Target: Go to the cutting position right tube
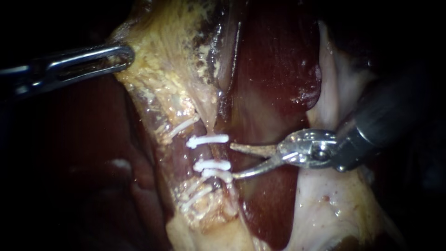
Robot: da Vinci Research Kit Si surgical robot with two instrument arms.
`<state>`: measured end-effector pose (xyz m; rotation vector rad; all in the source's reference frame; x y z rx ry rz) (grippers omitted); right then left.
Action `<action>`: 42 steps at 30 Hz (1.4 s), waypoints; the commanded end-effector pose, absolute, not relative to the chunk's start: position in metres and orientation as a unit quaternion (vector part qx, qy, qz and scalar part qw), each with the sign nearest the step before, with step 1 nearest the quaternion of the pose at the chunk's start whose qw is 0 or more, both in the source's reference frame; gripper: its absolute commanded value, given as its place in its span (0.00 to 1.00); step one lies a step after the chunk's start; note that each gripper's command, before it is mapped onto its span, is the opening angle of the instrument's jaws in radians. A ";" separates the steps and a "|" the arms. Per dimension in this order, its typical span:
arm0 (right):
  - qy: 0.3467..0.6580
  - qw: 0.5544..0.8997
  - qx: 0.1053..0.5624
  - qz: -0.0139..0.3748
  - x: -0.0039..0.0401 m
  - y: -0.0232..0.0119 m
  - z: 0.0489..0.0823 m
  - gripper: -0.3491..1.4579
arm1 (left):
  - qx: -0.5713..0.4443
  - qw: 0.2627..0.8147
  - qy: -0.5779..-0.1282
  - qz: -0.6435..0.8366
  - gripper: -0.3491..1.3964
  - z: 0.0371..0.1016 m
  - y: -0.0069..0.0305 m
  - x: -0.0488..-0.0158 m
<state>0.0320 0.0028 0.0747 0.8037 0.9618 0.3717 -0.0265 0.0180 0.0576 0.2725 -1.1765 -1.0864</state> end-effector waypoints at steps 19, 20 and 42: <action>0.423 0.787 0.413 0.177 0.0348 0.0006 0.0796 0.95 | 0.120 0.688 -0.527 -0.484 0.00 0.0570 0.0179 -0.0260; 0.423 0.787 0.412 0.178 0.0349 0.0007 0.0797 0.95 | 0.120 0.688 -0.527 -0.484 0.00 0.0570 0.0179 -0.0260; 0.445 0.762 0.452 0.129 0.0389 0.0008 0.0797 0.86 | 0.120 0.688 -0.526 -0.484 0.00 0.0567 0.0178 -0.0260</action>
